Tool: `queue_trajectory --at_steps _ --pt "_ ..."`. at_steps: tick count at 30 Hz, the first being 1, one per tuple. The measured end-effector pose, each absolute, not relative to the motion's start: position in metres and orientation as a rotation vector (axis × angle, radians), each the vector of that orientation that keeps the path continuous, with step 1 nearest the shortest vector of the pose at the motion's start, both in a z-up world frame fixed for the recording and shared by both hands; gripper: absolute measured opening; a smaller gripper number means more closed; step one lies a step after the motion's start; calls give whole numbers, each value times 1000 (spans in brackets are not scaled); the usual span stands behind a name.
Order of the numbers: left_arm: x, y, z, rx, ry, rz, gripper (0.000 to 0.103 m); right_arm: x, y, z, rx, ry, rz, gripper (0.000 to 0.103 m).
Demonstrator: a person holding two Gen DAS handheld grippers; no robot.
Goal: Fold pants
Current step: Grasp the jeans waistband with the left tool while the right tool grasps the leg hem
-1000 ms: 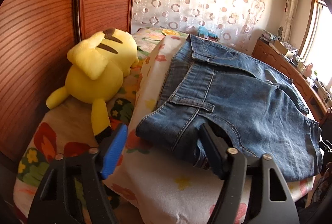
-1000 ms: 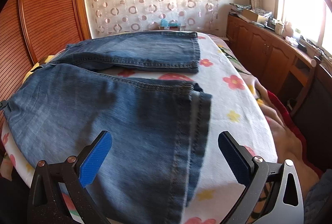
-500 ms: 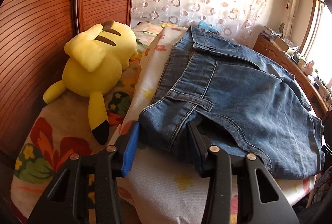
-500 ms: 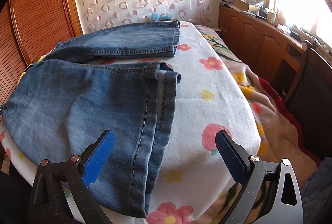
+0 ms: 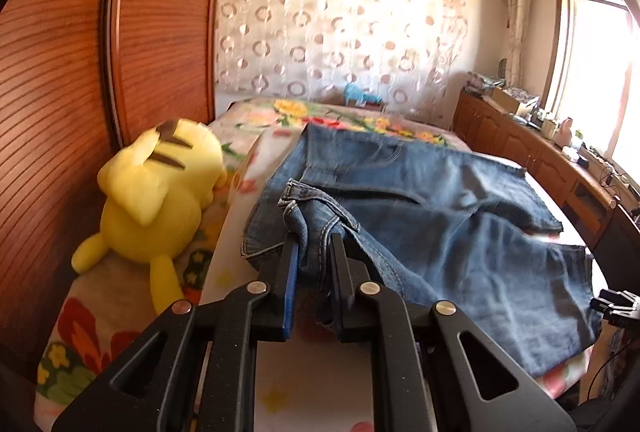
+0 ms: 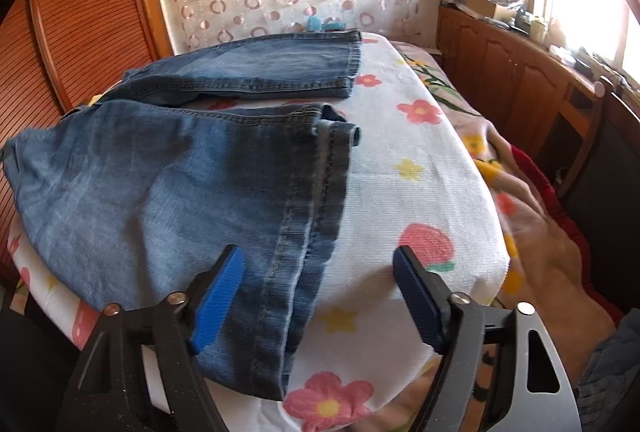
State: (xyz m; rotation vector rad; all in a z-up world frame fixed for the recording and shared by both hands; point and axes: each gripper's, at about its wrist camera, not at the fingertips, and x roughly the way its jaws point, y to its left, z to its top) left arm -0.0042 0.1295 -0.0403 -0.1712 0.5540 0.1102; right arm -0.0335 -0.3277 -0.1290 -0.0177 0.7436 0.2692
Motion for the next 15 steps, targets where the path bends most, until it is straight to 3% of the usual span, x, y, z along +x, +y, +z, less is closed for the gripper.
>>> queue_trajectory --at_steps 2,4,10,15 --pt "1 125 -32 -163 535 99 15 -34 -327 -128 -22 743 285 63" --pt "7 121 -23 -150 517 90 15 -34 -325 -127 -40 742 293 43" --pt "26 108 1 -119 470 57 15 -19 -337 -122 -3 755 327 3" --pt "50 101 17 -84 445 38 15 -8 -350 -100 41 687 375 0"
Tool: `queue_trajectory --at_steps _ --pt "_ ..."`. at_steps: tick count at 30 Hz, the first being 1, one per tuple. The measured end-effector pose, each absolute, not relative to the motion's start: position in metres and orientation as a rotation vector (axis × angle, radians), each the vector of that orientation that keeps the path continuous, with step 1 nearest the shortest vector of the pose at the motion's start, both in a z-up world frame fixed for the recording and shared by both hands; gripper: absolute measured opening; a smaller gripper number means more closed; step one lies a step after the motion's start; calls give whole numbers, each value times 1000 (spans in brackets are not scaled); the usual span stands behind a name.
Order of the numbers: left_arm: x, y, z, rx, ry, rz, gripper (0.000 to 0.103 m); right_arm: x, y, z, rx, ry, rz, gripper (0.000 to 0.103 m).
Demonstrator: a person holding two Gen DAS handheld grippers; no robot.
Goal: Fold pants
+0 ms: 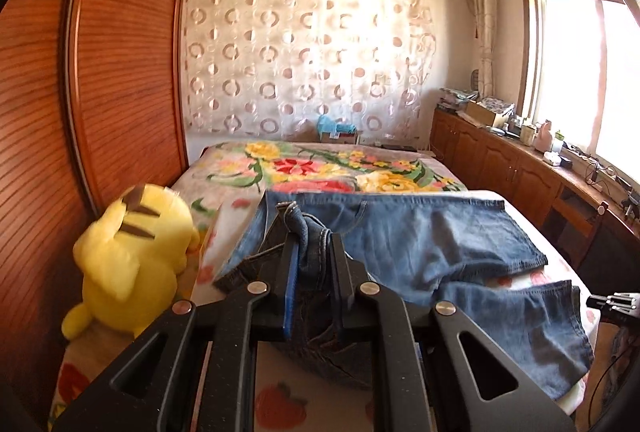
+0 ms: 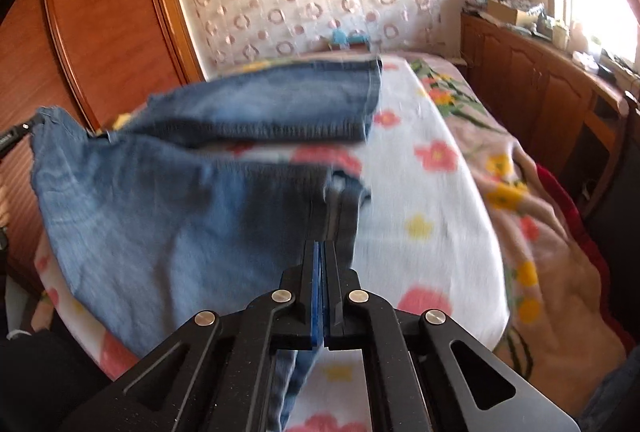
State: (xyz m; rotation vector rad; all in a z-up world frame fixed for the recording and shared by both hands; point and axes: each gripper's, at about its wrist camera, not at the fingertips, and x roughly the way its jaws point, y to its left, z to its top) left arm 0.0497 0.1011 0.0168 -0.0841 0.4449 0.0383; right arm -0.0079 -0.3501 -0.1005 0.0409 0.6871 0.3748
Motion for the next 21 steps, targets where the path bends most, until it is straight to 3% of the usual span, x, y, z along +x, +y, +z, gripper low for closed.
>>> queue_trajectory --at_steps 7,20,21 --pt "86 96 39 -82 409 16 14 14 -343 -75 -18 611 404 0" --pt "178 64 40 11 462 -24 14 37 -320 -88 -44 678 389 0" --pt "182 62 37 16 471 -26 14 38 -319 -87 -47 691 377 6"
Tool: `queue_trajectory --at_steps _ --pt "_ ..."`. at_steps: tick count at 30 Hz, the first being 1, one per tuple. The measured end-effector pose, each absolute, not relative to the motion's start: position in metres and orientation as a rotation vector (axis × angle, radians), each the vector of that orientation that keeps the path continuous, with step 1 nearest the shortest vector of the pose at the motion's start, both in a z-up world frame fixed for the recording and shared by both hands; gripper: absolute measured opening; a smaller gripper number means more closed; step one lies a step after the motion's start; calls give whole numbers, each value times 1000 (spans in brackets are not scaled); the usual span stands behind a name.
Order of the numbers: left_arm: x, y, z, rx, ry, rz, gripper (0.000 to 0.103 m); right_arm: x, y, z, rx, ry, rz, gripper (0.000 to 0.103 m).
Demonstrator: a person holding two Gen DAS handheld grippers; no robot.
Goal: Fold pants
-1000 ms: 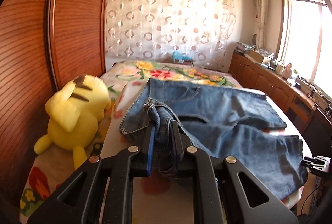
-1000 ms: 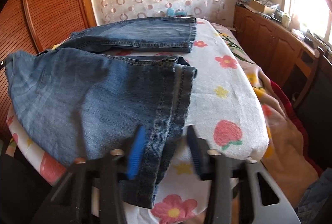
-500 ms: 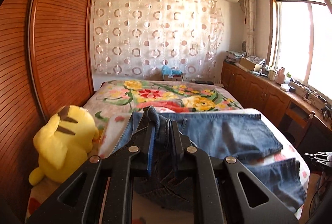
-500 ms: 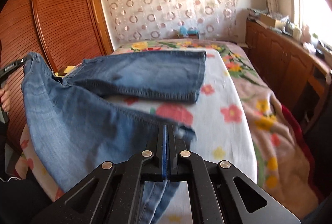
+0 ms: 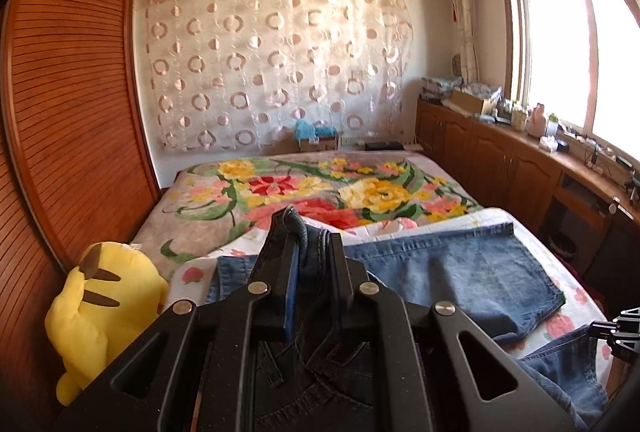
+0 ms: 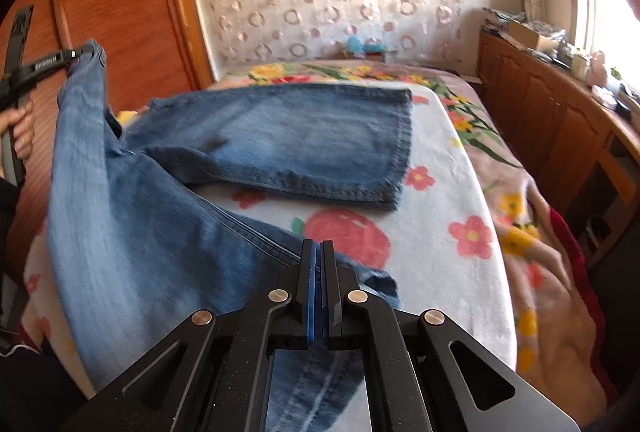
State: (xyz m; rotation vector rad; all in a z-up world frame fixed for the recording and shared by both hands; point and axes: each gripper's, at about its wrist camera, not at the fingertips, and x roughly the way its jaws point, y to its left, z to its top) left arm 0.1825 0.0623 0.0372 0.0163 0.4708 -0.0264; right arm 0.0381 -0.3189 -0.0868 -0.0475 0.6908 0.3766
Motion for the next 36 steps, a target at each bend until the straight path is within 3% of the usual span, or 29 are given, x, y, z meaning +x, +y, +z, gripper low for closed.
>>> queue_trajectory --at_steps 4,10,13,14,15,16,27,36 --pt "197 58 25 24 502 -35 14 28 -327 -94 -39 727 318 45" --pt "213 56 13 10 534 -39 14 13 -329 -112 -41 818 286 47" --pt "218 56 10 8 545 -42 14 11 -326 -111 -38 809 280 47" --pt "218 57 10 6 546 -43 14 9 -324 -109 -34 807 289 40" --pt "220 59 10 3 548 -42 14 8 -322 -108 -30 804 316 8" --pt "221 60 10 -2 549 -42 14 10 -319 -107 -33 814 343 6" --pt "238 102 14 -92 549 7 14 49 -331 -28 -22 627 365 5" --pt "245 103 -18 -67 628 21 14 101 -312 -58 -55 728 307 5"
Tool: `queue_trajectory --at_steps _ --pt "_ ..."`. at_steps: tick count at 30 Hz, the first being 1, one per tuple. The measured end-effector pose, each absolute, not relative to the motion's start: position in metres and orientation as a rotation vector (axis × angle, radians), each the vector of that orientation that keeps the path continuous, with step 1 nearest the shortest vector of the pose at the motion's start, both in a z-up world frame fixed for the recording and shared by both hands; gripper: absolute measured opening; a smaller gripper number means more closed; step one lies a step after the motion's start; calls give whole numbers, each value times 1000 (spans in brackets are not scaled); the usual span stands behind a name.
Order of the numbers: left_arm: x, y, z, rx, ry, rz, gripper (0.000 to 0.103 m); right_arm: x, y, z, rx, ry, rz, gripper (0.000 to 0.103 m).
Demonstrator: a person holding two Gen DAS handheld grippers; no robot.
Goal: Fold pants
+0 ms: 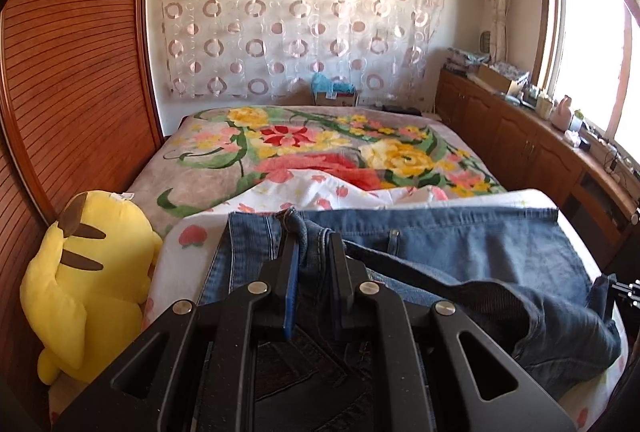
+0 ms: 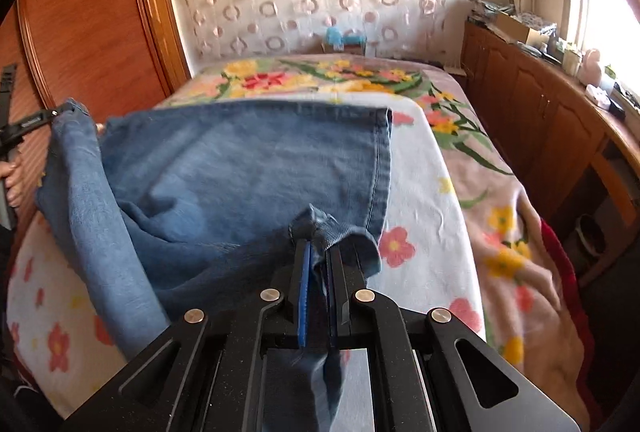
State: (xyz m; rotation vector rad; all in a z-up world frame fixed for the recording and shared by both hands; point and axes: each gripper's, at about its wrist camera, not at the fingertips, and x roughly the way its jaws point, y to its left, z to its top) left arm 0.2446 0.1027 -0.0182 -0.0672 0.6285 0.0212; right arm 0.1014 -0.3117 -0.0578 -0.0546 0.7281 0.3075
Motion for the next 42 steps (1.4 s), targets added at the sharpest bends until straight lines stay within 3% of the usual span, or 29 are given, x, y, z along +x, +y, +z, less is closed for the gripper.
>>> queue_trajectory --at_steps 2,3,4,6,9,13,29,30,31,32,34,42 --pt "245 102 -22 -59 634 22 14 103 -312 -58 -54 740 299 11" --pt "245 102 -23 -60 637 21 14 104 -313 -56 -53 744 285 23" --pt "246 102 -24 -63 641 21 14 107 -315 -52 -50 745 269 30" --pt "247 103 -25 -64 644 21 14 102 -317 -44 -28 739 265 34" --pt "247 103 -25 -65 642 19 14 85 -318 -40 -27 733 245 49" --pt "247 100 -25 -58 636 21 14 57 -323 -48 -25 750 241 51" --pt "243 99 -29 -55 651 22 14 21 -327 -82 40 882 238 51" --pt "243 99 -29 -55 651 23 14 21 -325 -83 36 882 241 46" --pt "242 101 -29 -56 650 22 14 21 -323 -84 25 874 245 26" --pt "242 101 -29 -59 648 21 14 22 -322 -83 23 875 266 18" --pt "240 103 -27 -66 644 14 14 21 -319 -81 8 848 296 14" --pt "231 122 13 -107 548 12 14 42 -338 -4 -9 650 304 13"
